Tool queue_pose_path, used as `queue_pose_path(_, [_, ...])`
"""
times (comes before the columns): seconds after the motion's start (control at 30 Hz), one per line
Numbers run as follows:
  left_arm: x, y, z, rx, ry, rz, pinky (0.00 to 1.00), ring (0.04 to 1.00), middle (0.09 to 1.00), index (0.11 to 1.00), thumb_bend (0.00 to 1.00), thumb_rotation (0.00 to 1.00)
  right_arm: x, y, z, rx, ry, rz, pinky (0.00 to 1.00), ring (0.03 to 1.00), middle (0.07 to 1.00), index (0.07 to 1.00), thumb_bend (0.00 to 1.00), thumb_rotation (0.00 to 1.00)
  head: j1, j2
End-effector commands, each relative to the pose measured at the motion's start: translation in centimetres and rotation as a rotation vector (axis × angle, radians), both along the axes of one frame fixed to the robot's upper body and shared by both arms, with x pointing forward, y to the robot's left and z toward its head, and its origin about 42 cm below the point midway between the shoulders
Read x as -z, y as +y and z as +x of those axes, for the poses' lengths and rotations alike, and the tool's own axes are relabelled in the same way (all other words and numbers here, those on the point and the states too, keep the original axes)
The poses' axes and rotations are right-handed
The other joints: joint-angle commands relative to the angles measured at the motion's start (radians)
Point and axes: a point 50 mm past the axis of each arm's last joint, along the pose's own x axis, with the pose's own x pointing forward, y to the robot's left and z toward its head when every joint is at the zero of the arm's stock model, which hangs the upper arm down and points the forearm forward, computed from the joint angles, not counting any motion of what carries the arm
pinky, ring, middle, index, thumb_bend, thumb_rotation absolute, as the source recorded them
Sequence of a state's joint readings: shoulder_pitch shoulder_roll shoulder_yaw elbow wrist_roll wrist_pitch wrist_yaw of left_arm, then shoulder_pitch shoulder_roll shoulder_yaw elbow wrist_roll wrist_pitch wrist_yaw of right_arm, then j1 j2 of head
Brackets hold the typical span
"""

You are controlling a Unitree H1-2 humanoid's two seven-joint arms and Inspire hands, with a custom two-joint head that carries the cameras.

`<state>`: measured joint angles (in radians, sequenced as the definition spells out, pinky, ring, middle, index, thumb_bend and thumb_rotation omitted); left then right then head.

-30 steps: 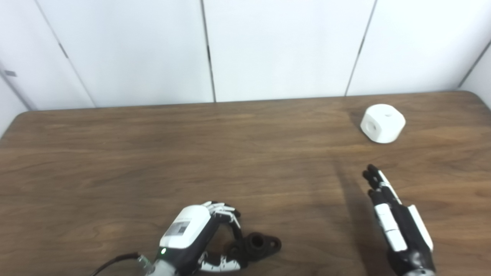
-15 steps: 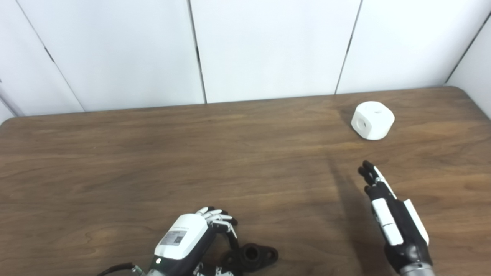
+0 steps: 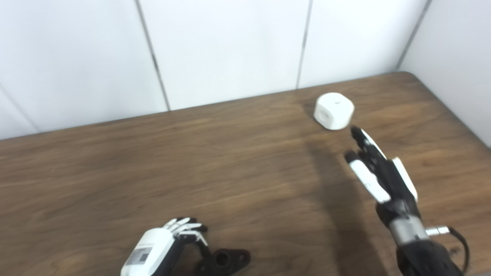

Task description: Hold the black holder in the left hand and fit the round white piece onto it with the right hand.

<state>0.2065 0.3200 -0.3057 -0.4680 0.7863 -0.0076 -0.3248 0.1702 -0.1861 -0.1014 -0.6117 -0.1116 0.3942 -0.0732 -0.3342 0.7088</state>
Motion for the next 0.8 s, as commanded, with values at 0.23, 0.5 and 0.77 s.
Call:
queue_pose_path(0.23, [1.3,2.1,-0.4,-0.010,0.038,0.039,0.93,0.897,0.804,0.486,0.52,0.04,-2.1,-2.7,4.3,0.066,-0.071,-0.260,0.99,0.991,0.962,0.963,0.69,0.65,-0.029,-0.010])
queue_pose_path(0.5, [1.8,2.7,-0.6,-0.003,0.049,0.054,0.94,0.904,0.812,0.486,0.52,0.05,-2.9,-3.5,8.7,0.121,-0.037,-0.399,1.00,1.000,0.950,0.948,0.76,0.57,-0.057,-0.019])
queue_pose_path(0.77, [1.9,3.2,-0.7,0.004,0.051,0.061,0.94,0.906,0.811,0.486,0.52,0.05,-3.1,-3.5,12.4,0.153,-0.014,-0.416,1.00,1.000,0.987,0.948,0.79,0.57,-0.075,-0.020])
